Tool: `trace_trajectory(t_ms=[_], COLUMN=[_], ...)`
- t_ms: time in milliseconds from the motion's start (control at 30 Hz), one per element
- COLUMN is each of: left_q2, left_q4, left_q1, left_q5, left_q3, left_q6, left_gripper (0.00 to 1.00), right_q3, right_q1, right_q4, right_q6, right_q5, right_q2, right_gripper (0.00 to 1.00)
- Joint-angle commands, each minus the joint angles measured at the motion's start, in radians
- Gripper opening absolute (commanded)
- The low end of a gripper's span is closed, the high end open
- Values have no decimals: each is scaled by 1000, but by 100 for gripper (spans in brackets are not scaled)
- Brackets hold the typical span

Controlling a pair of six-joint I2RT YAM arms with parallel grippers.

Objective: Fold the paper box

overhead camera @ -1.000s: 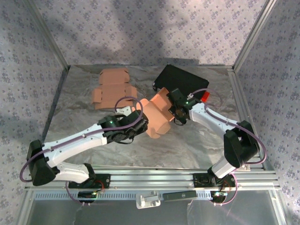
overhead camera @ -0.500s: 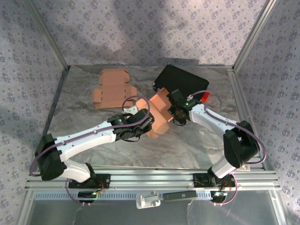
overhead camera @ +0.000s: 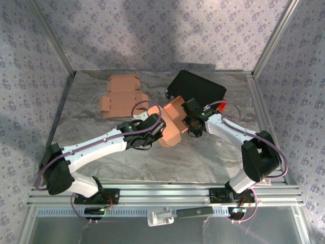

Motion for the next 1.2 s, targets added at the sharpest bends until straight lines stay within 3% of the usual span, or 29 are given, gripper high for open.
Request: trace_trajectory(t_ms=[0, 100, 200, 400, 567, 733, 800, 967, 1033, 1167], left_q2=[-2, -12, -34, -15, 72, 202, 259, 325, 338, 349], left_q4=[-24, -83, -133, -312, -561, -756, -810, -832, -845, -849], left_q1=[9, 30, 61, 163, 221, 224, 224, 222, 216, 201], left_q5=[2, 15, 41, 182, 208, 104, 71, 127, 153, 158], left_q3=[23, 51, 83, 243, 478, 663, 724, 762, 756, 738], left_q6=[21, 60, 148, 508, 847, 1105, 1172, 1257, 1291, 1384], left_gripper=[0, 0, 0, 0, 0, 0, 0, 0, 0, 0], right_q3=[5, 10, 34, 55, 62, 60, 42, -7, -55, -88], right_q1=[4, 24, 51, 86, 76, 24, 3, -3, 0, 9], right_q4=[-27, -44, -98, -108, -40, -14, -5, 38, 120, 189], right_q6=[20, 9, -22, -171, -411, -577, -608, -696, -791, -1008], right_q5=[8, 38, 83, 131, 114, -17, -65, -95, -125, -188], right_q2=[-22, -51, -98, -227, -327, -346, -350, -351, -349, -318], right_gripper=[6, 37, 61, 79, 81, 80, 79, 74, 62, 51])
